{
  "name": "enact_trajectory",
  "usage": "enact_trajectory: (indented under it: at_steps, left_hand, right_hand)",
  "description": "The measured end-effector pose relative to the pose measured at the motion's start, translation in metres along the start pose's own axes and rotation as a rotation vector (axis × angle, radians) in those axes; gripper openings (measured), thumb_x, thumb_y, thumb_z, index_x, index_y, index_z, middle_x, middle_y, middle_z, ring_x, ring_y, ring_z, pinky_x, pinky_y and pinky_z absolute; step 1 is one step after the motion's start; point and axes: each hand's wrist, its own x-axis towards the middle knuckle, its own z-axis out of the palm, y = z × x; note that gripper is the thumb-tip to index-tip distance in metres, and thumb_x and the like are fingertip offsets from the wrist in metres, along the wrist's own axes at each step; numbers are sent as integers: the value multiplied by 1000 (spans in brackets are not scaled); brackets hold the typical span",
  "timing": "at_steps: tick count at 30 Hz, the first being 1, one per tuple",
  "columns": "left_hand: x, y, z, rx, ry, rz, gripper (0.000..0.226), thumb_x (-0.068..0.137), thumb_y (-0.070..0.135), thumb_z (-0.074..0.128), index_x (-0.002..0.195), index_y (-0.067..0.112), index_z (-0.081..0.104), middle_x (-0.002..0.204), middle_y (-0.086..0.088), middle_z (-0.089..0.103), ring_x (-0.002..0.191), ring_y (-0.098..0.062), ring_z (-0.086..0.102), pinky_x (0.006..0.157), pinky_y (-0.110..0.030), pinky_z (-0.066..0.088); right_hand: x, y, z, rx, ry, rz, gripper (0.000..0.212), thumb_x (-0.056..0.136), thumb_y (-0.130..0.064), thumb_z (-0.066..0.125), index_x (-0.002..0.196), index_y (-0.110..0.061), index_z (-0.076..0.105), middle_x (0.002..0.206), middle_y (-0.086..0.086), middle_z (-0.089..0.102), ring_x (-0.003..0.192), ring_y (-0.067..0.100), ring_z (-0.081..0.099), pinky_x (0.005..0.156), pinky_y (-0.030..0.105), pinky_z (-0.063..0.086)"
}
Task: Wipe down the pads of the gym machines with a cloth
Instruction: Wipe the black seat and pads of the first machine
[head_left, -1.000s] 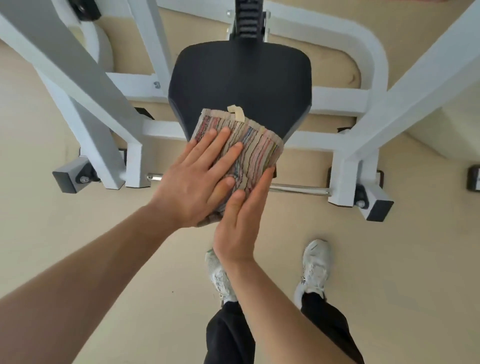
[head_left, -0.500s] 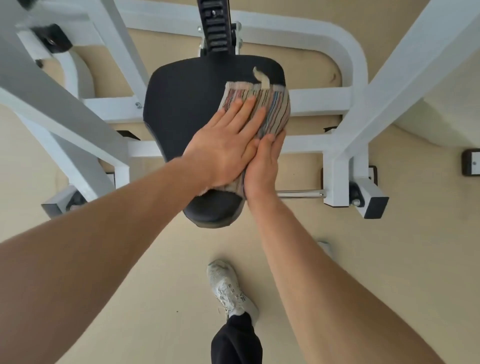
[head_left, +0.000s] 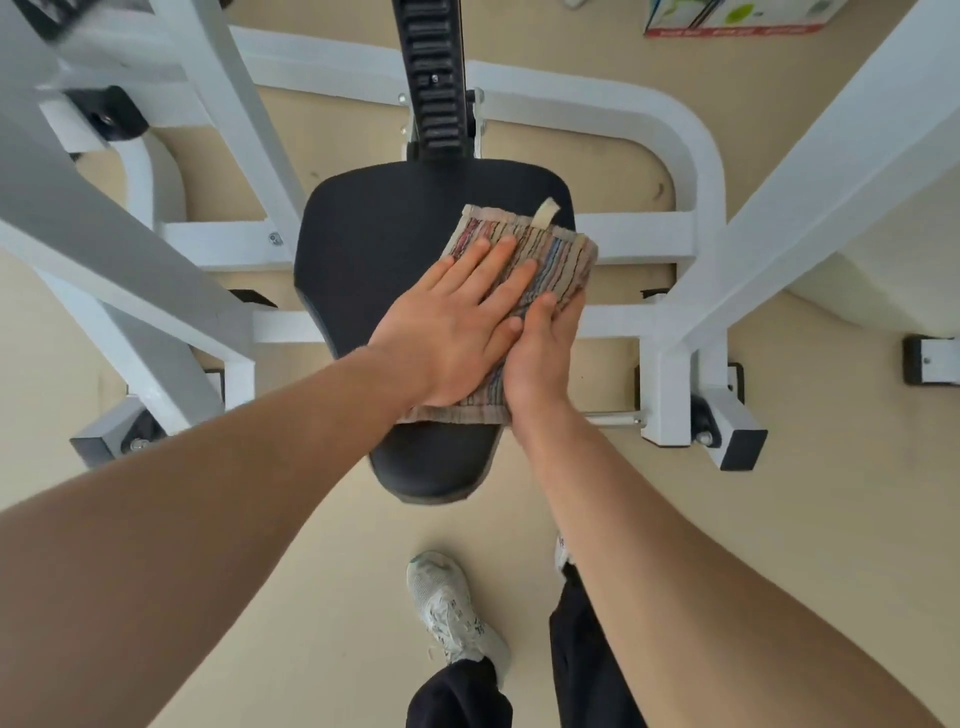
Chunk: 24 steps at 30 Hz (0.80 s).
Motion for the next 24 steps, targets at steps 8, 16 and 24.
enact_trajectory:
  at_steps: [8, 16, 24]
  left_hand:
    - [126, -17, -17, -15, 101, -55, 59, 105, 48, 13, 158, 25, 18, 165, -7, 21, 153, -24, 16, 125, -41, 11]
    - [176, -27, -37, 7, 80, -286, 49, 105, 43, 19, 122, 15, 55, 123, -11, 63, 112, -33, 59, 81, -42, 39]
    - [81, 7, -13, -8, 37, -19, 62, 105, 45, 10, 161, 20, -1, 169, -6, -7, 155, -23, -8, 126, -39, -1]
  right_hand:
    - [120, -46, -11, -230, -150, 199, 40, 105, -42, 35, 107, -18, 67, 104, 6, 72, 101, 22, 68, 98, 43, 53]
    - [171, -74, 13, -290, -252, 280, 37, 104, -38, 44, 87, -15, 68, 86, 6, 71, 87, 23, 68, 87, 36, 55]
    - [76, -31, -21, -58, -148, 148, 38, 108, -28, 33, 140, -18, 50, 124, 2, 64, 115, 16, 62, 101, 33, 50]
